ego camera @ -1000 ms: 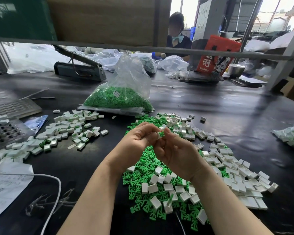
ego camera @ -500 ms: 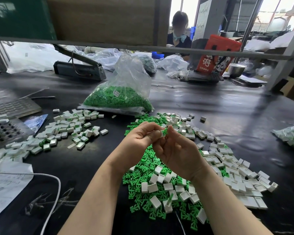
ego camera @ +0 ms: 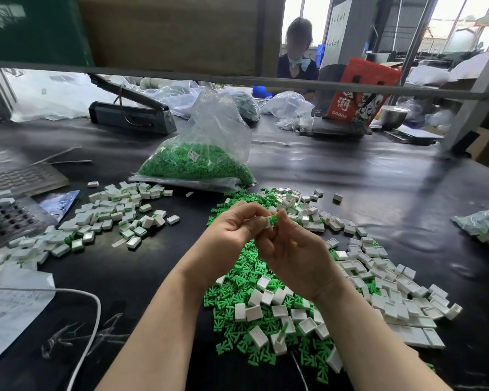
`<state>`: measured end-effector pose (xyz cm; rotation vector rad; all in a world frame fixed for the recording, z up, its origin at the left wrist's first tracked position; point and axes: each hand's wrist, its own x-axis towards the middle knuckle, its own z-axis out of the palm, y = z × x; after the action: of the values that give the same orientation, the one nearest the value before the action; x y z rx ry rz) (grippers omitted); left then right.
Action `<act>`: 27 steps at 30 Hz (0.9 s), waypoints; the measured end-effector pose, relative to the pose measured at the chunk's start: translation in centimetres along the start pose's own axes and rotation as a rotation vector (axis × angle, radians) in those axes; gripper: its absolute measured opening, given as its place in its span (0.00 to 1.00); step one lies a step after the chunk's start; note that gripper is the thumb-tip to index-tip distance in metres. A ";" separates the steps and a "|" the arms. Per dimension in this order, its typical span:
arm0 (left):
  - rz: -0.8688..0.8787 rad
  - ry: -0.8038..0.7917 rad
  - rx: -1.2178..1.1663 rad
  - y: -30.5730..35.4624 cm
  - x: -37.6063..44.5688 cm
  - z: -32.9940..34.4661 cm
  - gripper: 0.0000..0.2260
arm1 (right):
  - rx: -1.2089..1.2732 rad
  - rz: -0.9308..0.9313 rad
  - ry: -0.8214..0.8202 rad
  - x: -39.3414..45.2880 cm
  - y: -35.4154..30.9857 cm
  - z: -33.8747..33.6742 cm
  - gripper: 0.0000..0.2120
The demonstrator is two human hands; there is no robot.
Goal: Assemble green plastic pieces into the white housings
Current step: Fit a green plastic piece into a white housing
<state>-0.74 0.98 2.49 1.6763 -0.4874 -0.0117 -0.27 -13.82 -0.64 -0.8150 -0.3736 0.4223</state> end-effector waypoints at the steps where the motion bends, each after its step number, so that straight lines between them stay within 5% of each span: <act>1: 0.009 0.002 0.004 0.1 0.0 0.0 0.08 | 0.010 -0.002 0.006 0.0 0.0 0.0 0.20; 27: 0.032 -0.030 -0.157 -0.2 0.0 0.0 0.06 | -0.025 -0.027 -0.057 0.1 -0.1 -0.2 0.19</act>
<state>-0.67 0.95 2.28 1.5159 -0.5227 -0.0502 -0.10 -13.95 -0.64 -0.8225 -0.4426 0.4171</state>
